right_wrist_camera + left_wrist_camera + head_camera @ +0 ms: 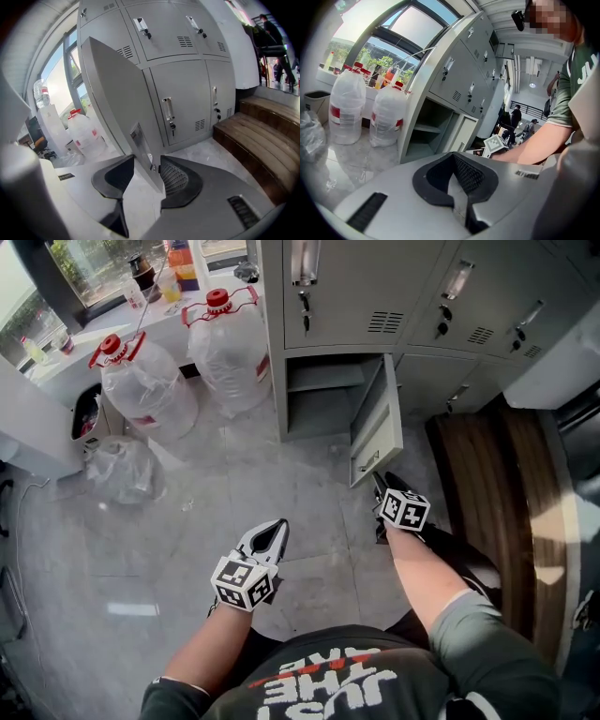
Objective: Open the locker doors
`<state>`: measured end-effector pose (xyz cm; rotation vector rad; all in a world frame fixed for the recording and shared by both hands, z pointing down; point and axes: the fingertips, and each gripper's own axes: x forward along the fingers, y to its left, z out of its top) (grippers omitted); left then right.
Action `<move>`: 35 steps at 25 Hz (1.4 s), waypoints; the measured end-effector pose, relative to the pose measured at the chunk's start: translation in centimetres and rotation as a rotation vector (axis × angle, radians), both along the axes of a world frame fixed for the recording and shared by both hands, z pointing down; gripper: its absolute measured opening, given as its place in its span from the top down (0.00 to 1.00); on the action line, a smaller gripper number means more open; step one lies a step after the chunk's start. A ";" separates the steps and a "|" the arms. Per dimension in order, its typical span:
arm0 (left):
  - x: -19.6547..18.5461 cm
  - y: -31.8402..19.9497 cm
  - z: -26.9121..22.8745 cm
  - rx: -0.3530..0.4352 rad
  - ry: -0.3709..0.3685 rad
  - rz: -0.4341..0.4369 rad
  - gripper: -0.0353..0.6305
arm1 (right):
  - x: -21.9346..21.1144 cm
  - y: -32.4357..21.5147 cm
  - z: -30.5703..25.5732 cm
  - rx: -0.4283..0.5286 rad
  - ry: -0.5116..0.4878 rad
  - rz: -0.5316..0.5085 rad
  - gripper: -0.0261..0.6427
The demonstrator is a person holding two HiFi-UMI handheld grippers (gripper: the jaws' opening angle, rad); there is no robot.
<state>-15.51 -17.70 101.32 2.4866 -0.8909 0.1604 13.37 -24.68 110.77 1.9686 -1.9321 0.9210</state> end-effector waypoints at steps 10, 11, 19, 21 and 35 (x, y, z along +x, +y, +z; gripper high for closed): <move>0.6 0.6 0.3 0.002 -0.012 0.037 0.94 | 5.8 1.2 -0.6 0.006 0.067 0.101 0.78; 0.8 0.5 0.3 0.004 -0.011 0.041 0.94 | 6.6 1.3 -0.7 0.005 0.077 0.118 0.81; 1.6 0.5 0.8 -0.001 -0.012 0.050 0.94 | 8.5 1.0 -0.7 0.007 0.101 0.131 0.83; 1.5 0.6 0.8 0.000 -0.014 0.046 0.94 | 8.4 1.0 -0.7 0.007 0.099 0.125 0.83; -2.3 1.2 -0.9 0.022 -0.003 -0.043 0.94 | -2.5 4.1 3.2 -0.132 -0.071 0.028 0.81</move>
